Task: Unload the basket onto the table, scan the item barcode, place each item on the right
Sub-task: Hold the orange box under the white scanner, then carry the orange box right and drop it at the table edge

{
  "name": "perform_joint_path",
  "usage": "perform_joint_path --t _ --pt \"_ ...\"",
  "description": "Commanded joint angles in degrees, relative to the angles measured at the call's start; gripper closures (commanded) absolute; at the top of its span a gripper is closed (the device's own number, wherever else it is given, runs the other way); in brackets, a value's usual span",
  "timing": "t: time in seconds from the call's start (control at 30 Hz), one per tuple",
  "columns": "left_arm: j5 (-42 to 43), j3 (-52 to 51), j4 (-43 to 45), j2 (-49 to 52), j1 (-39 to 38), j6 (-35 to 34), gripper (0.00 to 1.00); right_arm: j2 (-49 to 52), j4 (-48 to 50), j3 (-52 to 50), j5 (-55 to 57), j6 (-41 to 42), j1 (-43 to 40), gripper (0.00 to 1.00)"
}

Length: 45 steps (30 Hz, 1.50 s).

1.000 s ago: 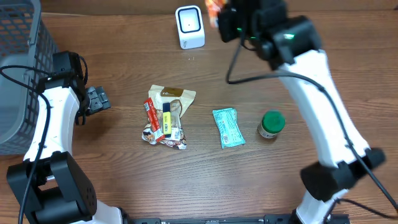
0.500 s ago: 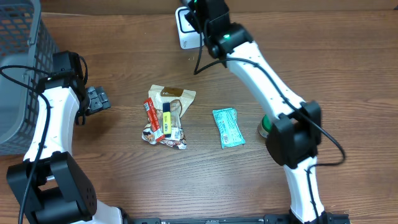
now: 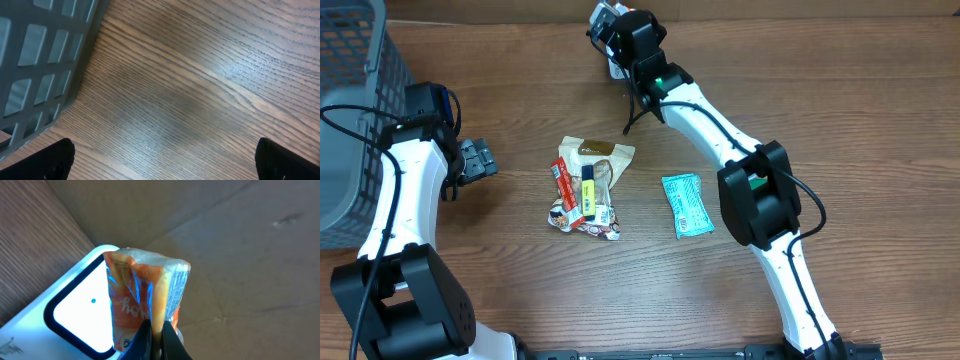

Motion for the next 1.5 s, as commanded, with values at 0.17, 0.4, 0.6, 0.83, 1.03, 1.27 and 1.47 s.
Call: perform_joint_path --t 0.17,0.4,0.6,0.83,1.03,1.27,1.47 --pt "-0.8 0.9 -0.1 -1.2 -0.1 0.6 0.0 0.0 1.4 0.9 6.4 -1.9 0.2 0.96" --pt "-0.8 0.9 -0.1 -1.2 -0.1 0.7 0.0 -5.4 0.7 0.9 6.8 3.2 0.9 0.96" --pt "-0.8 0.9 -0.1 -1.2 -0.1 0.7 0.0 -15.2 -6.1 0.9 6.8 11.3 0.6 0.96" --pt "-0.8 0.9 -0.1 -1.2 -0.1 0.7 0.0 -26.8 -23.5 0.9 6.8 26.1 -3.3 0.96" --pt "-0.8 0.9 -0.1 -1.2 -0.1 0.6 0.0 -33.2 -44.8 0.9 -3.4 37.8 -11.6 0.96" --pt "-0.8 0.9 -0.1 -1.2 -0.1 0.7 0.0 -32.7 -67.6 -1.6 -20.5 39.1 -25.0 0.95" --pt "-0.8 0.9 -0.1 -1.2 -0.1 0.6 0.0 -32.1 -71.6 -13.3 -21.0 41.1 -34.7 0.91"
